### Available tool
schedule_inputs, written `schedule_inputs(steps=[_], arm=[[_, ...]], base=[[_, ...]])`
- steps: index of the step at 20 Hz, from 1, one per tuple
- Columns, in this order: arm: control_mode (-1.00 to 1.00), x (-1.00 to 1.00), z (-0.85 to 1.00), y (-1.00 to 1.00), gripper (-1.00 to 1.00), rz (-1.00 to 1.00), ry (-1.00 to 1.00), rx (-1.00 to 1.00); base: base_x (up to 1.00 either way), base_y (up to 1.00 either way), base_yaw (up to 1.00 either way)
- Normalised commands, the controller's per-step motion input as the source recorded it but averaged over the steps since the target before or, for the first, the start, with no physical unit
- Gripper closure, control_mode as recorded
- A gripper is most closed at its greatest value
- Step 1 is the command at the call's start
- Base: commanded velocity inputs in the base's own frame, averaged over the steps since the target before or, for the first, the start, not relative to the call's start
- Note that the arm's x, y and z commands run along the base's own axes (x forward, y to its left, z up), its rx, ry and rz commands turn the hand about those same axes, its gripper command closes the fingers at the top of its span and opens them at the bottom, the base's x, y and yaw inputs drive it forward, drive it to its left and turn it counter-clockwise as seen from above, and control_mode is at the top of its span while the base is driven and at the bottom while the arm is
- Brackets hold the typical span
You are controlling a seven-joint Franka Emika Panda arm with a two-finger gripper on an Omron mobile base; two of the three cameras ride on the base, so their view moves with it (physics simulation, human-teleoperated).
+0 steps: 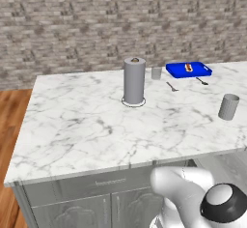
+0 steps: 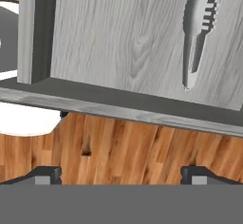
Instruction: Take the tongs from the drawer on the right and place them on the dining counter next to the tray containing the hot dog.
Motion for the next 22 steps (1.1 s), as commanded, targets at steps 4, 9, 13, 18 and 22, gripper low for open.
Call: schedule_inputs(steps=[4,9,13,18,22], arm=[[-1.0,0.0,0.0,0.0,-1.0,0.0,0.0,0.02],[-1.0,0.1,0.0,0.23,-1.0,-0.05,0.0,0.02],[-1.0,0.25,-0.1,0.27,-1.0,-0.08,0.0,0.09],[-1.0,0.39,-0.11,0.18,-1.0,-0.06,0.0,0.01],[-1.0,0.46,-0.05,0.1,-1.0,-0.02,0.0,0.0]], base=[[0.0,0.0,0.0],[0.0,0.0,0.0],[0.0,0.0,0.0],[0.0,0.0,0.0],[0.0,0.0,0.0]])
